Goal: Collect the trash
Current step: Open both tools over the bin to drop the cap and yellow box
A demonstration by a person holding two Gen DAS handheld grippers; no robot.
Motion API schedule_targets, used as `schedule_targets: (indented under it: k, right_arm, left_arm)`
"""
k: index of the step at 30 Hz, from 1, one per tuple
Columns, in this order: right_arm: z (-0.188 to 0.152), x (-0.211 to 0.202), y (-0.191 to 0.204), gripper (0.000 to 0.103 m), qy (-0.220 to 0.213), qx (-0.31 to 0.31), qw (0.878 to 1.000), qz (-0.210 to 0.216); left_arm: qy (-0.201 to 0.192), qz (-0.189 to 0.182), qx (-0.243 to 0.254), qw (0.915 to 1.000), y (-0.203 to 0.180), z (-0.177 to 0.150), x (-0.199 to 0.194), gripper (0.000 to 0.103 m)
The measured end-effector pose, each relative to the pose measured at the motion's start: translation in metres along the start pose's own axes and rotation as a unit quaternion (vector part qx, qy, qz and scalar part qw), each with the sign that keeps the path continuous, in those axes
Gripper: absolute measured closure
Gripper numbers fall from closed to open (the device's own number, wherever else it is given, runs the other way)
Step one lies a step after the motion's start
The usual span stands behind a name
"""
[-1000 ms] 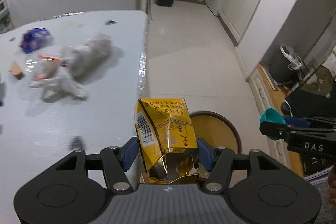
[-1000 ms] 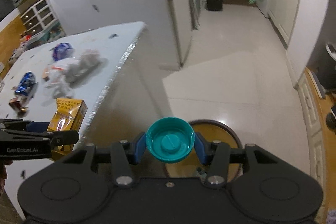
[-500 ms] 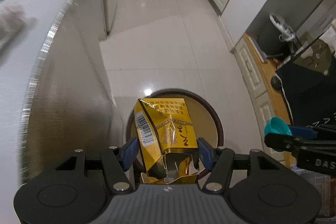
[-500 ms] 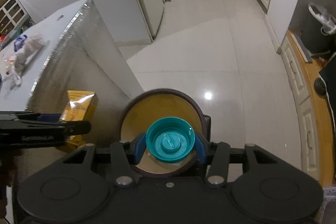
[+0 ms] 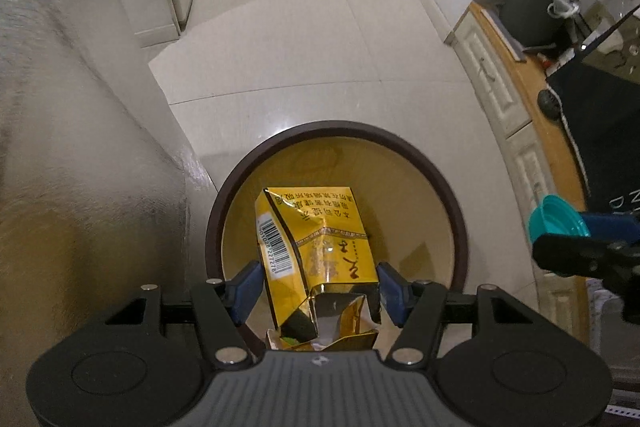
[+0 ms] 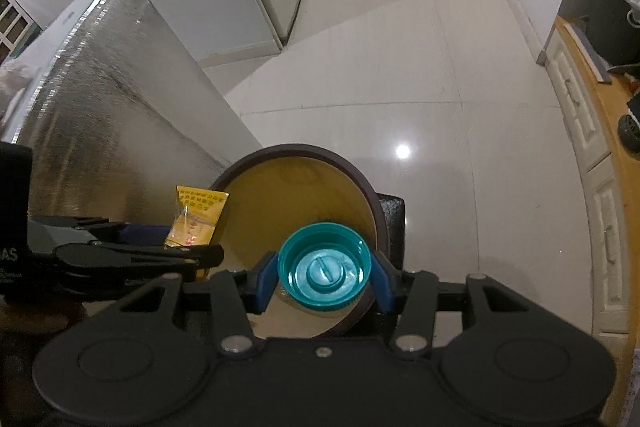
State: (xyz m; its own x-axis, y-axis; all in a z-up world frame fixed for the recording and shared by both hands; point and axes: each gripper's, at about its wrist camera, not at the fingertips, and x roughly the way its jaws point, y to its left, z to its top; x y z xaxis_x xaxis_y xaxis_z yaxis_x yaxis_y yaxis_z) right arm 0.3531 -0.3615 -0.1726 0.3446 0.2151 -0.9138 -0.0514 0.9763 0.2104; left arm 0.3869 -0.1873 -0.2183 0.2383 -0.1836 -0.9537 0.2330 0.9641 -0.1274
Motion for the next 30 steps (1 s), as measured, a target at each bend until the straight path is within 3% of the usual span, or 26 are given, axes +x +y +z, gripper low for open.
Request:
schedule_targets:
  k: [12,16,24,30]
  right_arm:
    - [0.021,0.059,-0.009,0.053,0.024,0.027,0.999,0.017]
    - [0.029,0.078,-0.006,0.053,0.035,0.022,0.999,0.028]
    - [0.040,0.108,0.002,0.052,0.051,0.014,0.998,0.039]
    - [0.037,0.115,0.002,0.028,0.045,0.027,0.998,0.043]
  left_arm:
    - [0.023,0.004,0.037,0.9990,0.005,0.006,0.054,0.038]
    - [0.031,0.008,0.030,0.9990,0.008,0.006,0.063,0.028]
    - [0.030,0.005,0.016,0.9994,0.017,0.000,0.058,0.019]
    - [0.028,0.002,0.006,0.9996,0.019,-0.003,0.050,0.014]
